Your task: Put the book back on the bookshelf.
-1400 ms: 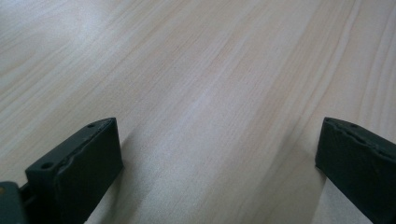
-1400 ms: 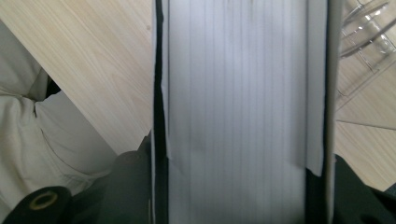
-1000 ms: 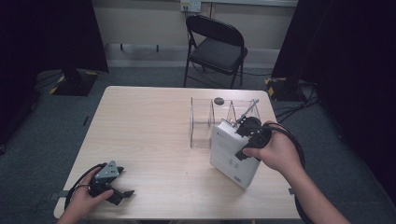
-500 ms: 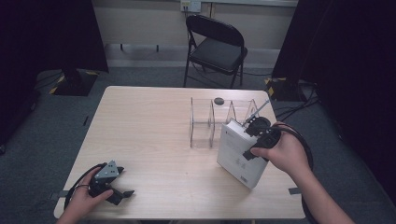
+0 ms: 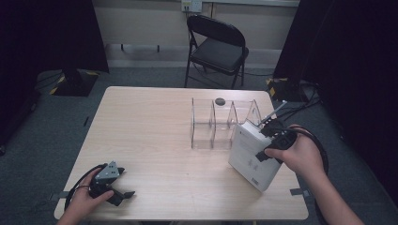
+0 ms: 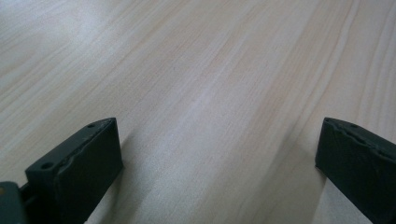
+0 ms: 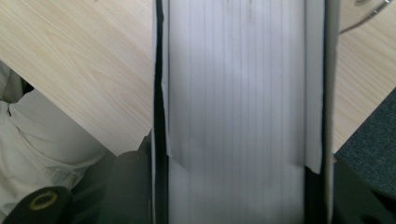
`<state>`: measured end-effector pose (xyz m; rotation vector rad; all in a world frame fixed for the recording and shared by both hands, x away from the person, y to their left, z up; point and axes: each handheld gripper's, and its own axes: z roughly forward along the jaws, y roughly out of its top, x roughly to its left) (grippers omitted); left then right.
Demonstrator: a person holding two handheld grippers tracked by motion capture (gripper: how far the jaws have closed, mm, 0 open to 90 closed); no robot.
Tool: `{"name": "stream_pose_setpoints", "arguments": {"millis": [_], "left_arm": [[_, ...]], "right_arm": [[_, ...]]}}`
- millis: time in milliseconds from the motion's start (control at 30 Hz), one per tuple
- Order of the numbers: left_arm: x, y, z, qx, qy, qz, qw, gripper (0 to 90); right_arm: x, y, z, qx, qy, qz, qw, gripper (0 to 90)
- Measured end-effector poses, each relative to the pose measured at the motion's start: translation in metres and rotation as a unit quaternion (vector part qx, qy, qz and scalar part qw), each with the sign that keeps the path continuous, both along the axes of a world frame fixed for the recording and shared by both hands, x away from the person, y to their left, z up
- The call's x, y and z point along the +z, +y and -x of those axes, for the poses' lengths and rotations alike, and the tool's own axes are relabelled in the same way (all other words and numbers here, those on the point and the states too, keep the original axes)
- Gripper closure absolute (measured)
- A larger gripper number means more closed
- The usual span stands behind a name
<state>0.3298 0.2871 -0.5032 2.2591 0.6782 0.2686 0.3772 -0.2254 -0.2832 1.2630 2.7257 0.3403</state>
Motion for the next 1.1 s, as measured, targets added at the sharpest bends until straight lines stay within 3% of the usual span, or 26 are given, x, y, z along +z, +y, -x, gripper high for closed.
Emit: {"name": "stream_pose_setpoints", "arguments": {"millis": [333, 1100], "left_arm": [[0.000, 0.000, 0.000, 0.000, 0.000, 0.000, 1.0000, 0.0], [0.000, 0.000, 0.000, 0.000, 0.000, 0.000, 1.0000, 0.0]], "right_arm": [[0.000, -0.014, -0.004, -0.029, 0.004, -0.003, 0.9996, 52.6], [-0.005, -0.022, -0.023, -0.078, -0.004, -0.003, 0.9969, 52.5]]}}
